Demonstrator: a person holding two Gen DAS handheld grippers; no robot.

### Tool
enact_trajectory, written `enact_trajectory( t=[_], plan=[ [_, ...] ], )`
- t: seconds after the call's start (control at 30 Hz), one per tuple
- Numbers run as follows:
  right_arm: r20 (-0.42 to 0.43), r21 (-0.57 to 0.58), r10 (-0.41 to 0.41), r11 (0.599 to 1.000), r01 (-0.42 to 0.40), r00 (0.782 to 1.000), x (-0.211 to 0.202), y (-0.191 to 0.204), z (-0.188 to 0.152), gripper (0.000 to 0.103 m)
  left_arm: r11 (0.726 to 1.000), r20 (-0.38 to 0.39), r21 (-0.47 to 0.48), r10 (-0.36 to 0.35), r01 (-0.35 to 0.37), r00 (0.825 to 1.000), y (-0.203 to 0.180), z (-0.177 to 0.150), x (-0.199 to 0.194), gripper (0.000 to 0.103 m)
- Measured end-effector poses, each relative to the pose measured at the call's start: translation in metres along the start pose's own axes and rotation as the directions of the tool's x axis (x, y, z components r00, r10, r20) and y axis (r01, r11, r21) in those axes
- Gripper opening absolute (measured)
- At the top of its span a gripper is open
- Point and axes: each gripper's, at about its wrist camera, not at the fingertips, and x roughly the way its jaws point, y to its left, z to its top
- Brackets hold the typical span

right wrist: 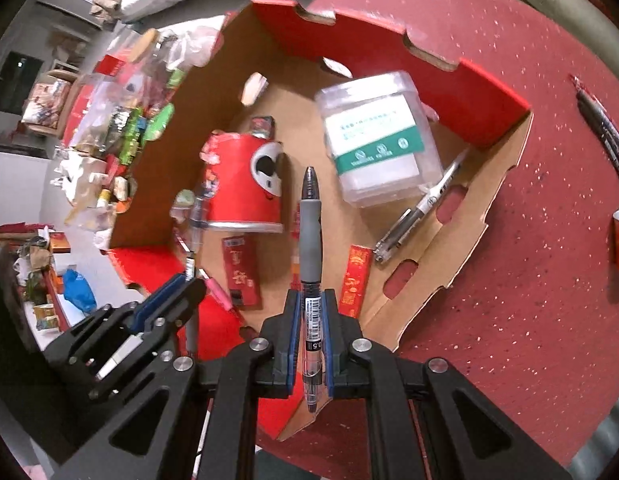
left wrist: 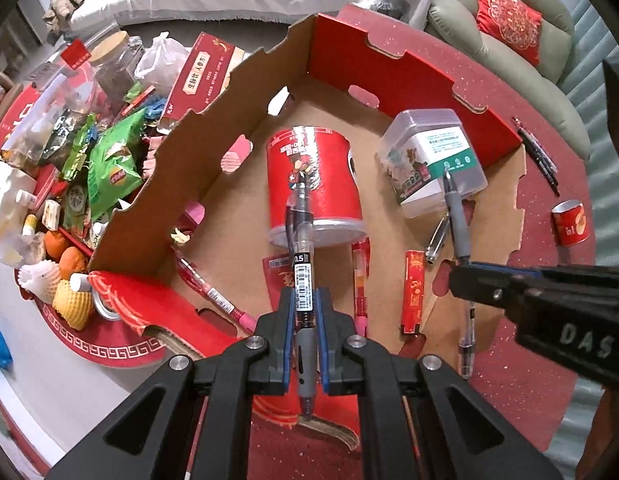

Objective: Organize rigid objects
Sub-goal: 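Lift both pens and carry them over the cardboard box, then open both grippers to drop the pens into the box, then move the left tool over the black markers while the right grasps the red Pringles can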

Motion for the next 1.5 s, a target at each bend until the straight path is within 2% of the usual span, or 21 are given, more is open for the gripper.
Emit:
enact_trajectory(
  t=[0.17,0.57,0.63,0.67,0.7,0.73,0.77,0.83,0.87,0.9,0.97,1.17,1.33,1.5],
  plan=[
    [-0.025,-0.008,-0.029,1.000,0.029,0.999,0.013,-0.002,0.000,0.011,1.000,-0.013,0.015,0.011,-0.010,1.000,-0.003,0.003,0.009,0.011],
    [-0.046,-0.017,-0.037,0.999,0.036,0.998,0.029,-0.003,0.000,0.011,0.999,-0.030,0.040,0.025,-0.024,0.999,-0.005,0.002,0.021,0.011],
    [-0.044,-0.027,-0.040,0.999,0.039,0.998,0.030,-0.002,0.001,0.011,0.999,-0.042,0.051,0.018,-0.016,0.999,-0.006,0.002,0.023,0.018],
    [-0.046,-0.028,-0.041,0.999,0.040,0.998,0.030,-0.001,0.001,0.011,0.998,-0.045,0.055,0.019,-0.017,0.999,-0.006,0.001,0.024,0.036],
    [-0.047,-0.027,-0.042,0.999,0.040,0.998,0.031,0.000,0.001,0.012,0.998,-0.044,0.053,0.021,-0.018,0.999,-0.005,0.002,0.024,0.063],
    [-0.047,-0.026,-0.037,0.999,0.036,0.998,0.031,0.001,0.002,0.021,0.998,-0.040,0.050,0.031,-0.029,0.999,-0.004,0.001,0.022,0.075],
    [-0.044,-0.024,-0.034,0.999,0.033,0.998,0.030,0.001,0.001,0.047,0.999,-0.033,0.042,0.032,-0.031,0.999,-0.003,0.001,0.021,0.086],
    [-0.010,-0.027,-0.046,0.999,0.046,0.999,0.022,0.001,0.002,0.081,0.999,-0.028,0.037,0.030,-0.029,0.999,-0.001,0.000,0.017,0.086],
    [0.010,-0.028,-0.005,1.000,0.005,1.000,0.017,0.001,0.002,0.095,0.999,-0.029,0.041,0.027,-0.026,0.999,-0.001,0.001,0.016,0.087],
    [0.025,-0.026,-0.014,1.000,0.015,1.000,0.012,0.003,0.002,0.099,0.999,-0.028,0.047,0.025,-0.023,0.999,0.000,0.001,0.016,0.094],
    [0.050,-0.035,-0.036,0.999,0.037,0.998,0.005,0.005,0.002,0.102,0.998,-0.023,0.054,0.021,-0.020,1.000,0.001,0.001,0.014,0.103],
    [0.090,0.034,-0.029,0.999,0.026,0.995,-0.021,-0.012,-0.009,0.102,0.996,-0.035,0.071,0.048,-0.045,0.998,-0.003,0.005,0.013,0.103],
    [0.109,0.150,-0.049,0.988,0.033,0.993,-0.036,-0.050,-0.033,0.102,0.994,-0.039,0.106,0.036,-0.032,0.999,-0.020,0.006,0.003,0.103],
    [0.113,0.230,-0.043,0.973,0.016,0.993,-0.045,-0.100,-0.065,0.102,0.986,-0.055,0.166,0.039,-0.030,0.998,-0.054,-0.004,-0.006,0.103]
  ],
)
